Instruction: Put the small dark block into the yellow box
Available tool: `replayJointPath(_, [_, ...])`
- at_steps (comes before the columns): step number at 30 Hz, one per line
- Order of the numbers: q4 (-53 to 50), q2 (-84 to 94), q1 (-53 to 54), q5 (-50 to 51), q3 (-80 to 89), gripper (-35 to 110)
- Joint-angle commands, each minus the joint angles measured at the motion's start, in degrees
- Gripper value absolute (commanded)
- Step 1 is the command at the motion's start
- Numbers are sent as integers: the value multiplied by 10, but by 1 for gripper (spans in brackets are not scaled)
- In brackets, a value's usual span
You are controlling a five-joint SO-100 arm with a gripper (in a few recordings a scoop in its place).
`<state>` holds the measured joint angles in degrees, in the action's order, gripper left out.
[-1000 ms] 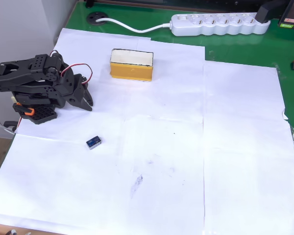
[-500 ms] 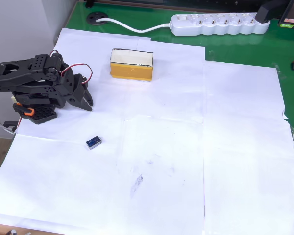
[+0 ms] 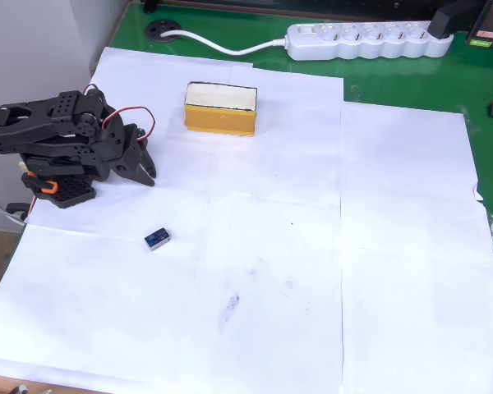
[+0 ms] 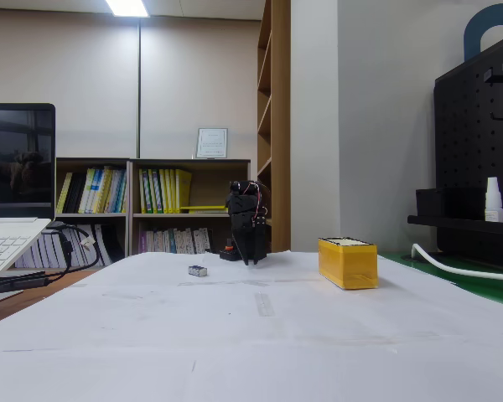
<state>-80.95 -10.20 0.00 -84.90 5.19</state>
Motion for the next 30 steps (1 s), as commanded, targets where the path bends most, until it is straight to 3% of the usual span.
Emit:
replayJointPath(1, [-49,-5,-4,-4,8,0])
replayJointPath(12, [-39,1,4,-33,9,0])
replayJointPath(15, [49,78,25,-21,33,0])
replayJointPath(23, [62,344,52,-16,282,0])
replayJointPath(30, [-55,533,91,148,546,0])
